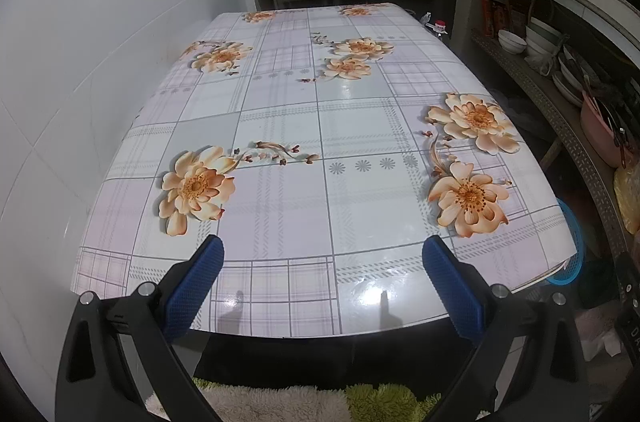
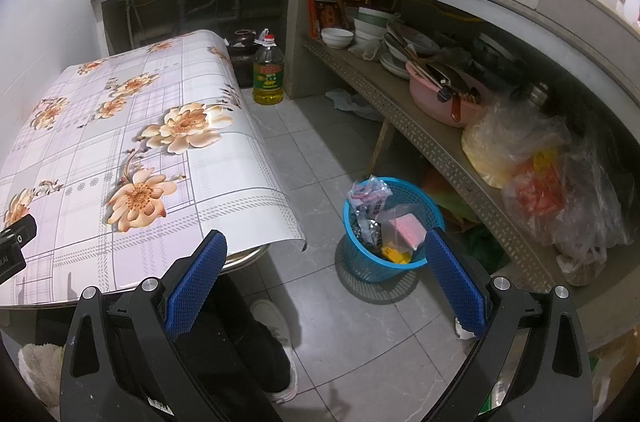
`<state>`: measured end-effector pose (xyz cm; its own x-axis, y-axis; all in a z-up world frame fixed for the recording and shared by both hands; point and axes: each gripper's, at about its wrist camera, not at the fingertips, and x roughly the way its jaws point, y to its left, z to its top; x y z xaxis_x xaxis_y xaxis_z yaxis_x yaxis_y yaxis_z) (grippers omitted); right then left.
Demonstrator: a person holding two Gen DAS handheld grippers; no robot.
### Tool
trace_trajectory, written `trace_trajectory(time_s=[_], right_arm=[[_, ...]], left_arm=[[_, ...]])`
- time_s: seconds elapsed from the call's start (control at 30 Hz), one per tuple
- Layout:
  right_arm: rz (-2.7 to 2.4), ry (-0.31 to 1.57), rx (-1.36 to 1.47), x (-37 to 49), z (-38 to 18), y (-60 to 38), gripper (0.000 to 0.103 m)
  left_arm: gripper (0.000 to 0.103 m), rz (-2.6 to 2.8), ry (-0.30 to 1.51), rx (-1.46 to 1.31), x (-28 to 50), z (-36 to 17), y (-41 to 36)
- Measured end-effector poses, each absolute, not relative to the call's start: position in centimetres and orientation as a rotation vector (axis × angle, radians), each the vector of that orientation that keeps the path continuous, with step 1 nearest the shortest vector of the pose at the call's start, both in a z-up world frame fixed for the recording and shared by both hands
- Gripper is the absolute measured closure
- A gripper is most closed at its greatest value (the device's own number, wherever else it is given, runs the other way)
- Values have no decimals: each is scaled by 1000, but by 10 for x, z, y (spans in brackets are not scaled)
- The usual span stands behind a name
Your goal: Collect trash
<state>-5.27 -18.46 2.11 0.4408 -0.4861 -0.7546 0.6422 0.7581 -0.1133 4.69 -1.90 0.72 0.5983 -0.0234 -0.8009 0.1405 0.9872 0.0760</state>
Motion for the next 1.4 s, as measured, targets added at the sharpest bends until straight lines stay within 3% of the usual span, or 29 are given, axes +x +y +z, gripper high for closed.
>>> trace_trajectory(time_s=[1.4], right_arm=[[-701, 865, 200, -52, 21, -182, 8]], left_arm=[[6, -97, 930, 134, 48, 7, -17]])
